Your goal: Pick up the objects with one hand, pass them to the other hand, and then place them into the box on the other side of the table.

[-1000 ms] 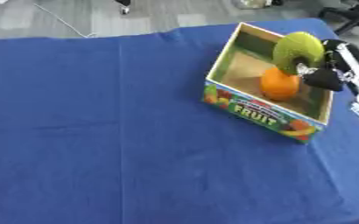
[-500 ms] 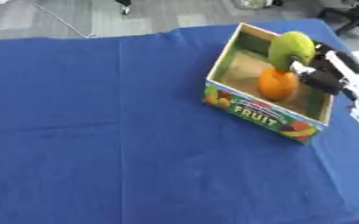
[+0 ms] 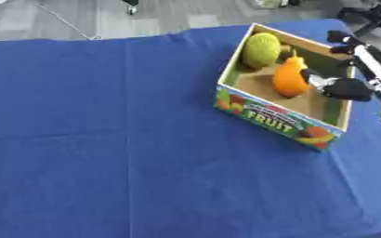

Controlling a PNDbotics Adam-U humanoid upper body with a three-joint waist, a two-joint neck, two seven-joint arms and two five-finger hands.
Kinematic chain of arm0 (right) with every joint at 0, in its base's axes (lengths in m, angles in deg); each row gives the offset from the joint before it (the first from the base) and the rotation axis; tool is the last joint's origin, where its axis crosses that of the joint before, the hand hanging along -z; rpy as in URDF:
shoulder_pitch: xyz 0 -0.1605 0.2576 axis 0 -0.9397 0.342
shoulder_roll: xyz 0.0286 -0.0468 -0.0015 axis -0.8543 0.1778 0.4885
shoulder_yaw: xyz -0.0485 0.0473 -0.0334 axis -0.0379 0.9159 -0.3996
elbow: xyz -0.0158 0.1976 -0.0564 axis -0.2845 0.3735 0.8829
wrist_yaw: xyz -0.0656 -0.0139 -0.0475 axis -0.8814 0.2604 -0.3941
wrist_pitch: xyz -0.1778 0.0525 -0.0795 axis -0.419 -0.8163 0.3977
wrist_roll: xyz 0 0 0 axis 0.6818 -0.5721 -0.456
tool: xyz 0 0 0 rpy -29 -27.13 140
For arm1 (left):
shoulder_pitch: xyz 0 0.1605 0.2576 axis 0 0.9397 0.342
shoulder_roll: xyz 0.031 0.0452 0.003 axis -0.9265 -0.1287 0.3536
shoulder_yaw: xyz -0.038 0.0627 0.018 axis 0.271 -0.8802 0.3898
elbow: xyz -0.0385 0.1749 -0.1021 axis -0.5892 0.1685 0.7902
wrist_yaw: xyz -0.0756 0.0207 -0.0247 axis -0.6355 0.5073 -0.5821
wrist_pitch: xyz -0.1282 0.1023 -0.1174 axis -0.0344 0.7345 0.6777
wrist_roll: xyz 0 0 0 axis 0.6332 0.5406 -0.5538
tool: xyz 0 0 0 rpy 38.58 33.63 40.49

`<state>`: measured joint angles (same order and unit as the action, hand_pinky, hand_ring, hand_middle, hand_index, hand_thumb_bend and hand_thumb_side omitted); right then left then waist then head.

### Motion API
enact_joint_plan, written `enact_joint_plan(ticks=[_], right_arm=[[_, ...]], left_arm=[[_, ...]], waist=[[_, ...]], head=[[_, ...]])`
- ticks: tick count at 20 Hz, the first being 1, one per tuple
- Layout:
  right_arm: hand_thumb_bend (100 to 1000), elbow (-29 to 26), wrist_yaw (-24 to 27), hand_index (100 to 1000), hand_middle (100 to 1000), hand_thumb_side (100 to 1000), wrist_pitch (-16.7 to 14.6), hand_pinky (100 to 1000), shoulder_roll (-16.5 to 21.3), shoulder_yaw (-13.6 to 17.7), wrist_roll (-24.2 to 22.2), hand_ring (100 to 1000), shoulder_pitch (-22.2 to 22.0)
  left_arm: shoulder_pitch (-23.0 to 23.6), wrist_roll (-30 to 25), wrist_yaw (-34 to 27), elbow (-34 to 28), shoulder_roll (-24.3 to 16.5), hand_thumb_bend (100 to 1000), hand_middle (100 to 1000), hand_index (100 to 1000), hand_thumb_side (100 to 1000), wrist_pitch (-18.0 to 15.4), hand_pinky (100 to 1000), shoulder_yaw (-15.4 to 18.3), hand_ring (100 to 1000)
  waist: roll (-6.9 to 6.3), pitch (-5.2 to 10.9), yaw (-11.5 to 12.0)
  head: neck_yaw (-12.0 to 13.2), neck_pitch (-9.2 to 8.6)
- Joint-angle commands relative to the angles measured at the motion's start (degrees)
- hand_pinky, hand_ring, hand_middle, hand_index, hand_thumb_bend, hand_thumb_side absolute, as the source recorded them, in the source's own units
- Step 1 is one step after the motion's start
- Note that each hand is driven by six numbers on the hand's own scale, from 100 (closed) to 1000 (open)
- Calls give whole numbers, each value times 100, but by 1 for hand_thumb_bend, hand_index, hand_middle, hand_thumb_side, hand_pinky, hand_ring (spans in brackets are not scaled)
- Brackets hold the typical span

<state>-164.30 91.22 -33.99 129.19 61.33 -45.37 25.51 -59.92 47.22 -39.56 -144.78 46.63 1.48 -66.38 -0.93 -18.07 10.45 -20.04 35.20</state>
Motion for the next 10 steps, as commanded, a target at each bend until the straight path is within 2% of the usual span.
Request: enact_joint_plan(ticks=[1,4,5,6,7,8,9,10], right_arm=[[422,-92,-24,1000,929,130,22,802,270,135,25,900,18],[392,-109,7,1000,919,100,42,791,238,139,112,888,10],[353,-141,80,1000,911,100,46,781,227,145,147,880,2],[287,-195,213,1000,903,100,62,770,213,157,207,872,-8],[152,-286,397,1000,895,100,79,755,198,176,302,863,-18],[100,-426,647,1000,886,100,87,742,183,208,469,856,-36],[100,-640,969,1000,872,301,44,734,152,252,706,854,-54],[100,-933,1340,1000,863,446,-53,731,115,293,972,854,-98]], left_arm=[[-49,0,54,-65,-115,679,674,777,550,-8,728,52,739],[-35,6,54,-60,-113,681,673,776,553,-9,727,51,738],[-29,13,54,-60,-112,682,673,776,553,-11,727,55,738],[-20,22,56,-62,-109,682,672,776,553,-14,727,62,738],[-7,35,60,-63,-106,682,672,776,553,-18,727,73,738],[12,55,67,-61,-104,683,672,776,552,-21,727,90,738],[34,85,77,-56,-103,682,671,776,550,-24,726,116,737],[56,128,86,-49,-103,681,671,776,549,-28,725,148,737]], waist=[[7,142,-11],[13,137,-13],[13,139,-19],[13,145,-29],[12,156,-46],[10,171,-69],[7,188,-100],[4,205,-133]], head=[[10,1],[20,12],[28,22],[40,32],[61,39],[91,47],[134,61],[180,75]])
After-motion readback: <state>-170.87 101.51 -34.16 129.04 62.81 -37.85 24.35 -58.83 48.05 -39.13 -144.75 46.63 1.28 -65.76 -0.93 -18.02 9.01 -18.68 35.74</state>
